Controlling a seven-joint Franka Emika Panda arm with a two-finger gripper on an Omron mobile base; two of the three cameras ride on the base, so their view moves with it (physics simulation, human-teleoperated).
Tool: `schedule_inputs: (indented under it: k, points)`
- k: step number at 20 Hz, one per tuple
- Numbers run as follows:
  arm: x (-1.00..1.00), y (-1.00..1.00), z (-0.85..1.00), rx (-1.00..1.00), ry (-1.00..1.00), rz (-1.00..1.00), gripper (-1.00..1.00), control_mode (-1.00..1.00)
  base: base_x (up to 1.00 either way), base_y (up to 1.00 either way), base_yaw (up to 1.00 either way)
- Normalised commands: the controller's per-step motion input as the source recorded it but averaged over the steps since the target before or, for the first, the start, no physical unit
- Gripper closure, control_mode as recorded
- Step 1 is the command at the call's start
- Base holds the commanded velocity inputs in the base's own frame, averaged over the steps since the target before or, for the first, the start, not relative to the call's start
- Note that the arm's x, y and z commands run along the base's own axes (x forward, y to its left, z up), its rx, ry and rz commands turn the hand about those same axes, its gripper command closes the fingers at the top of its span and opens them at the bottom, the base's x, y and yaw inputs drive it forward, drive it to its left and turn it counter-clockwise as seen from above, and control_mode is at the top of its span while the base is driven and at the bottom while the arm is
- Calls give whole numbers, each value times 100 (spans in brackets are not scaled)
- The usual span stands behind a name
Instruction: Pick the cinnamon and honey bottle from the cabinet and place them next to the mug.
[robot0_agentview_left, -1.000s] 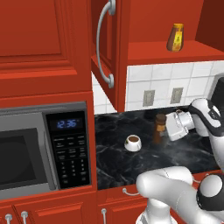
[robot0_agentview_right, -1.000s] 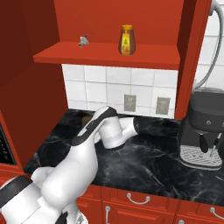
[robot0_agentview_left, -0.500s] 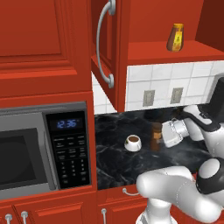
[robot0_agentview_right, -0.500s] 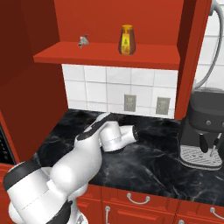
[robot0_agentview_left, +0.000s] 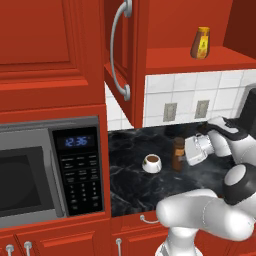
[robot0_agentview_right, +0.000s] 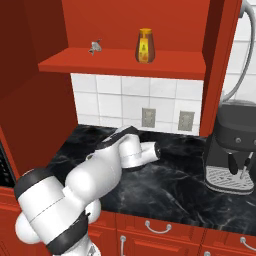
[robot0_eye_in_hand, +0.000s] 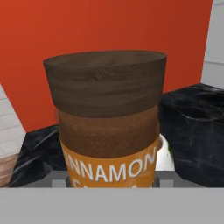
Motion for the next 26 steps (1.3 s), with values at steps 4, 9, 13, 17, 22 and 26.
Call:
schedule_inputs:
  k: [4,9,13,17,22,26]
  points:
    - [20,-12,-1,0,0,0,100,-100,0,0,0]
    - [12,0,-10,0,1,0,100,-100,0,0,0]
    - [28,0,-7,0,0,0,100,-100,0,0,0]
    - [16,0,-10,0,1,0,100,-100,0,0,0]
    - [0,0,-22,0,4,0,100,-100,0,0,0]
    - [3,0,-29,0,1,0,100,-100,0,0,0]
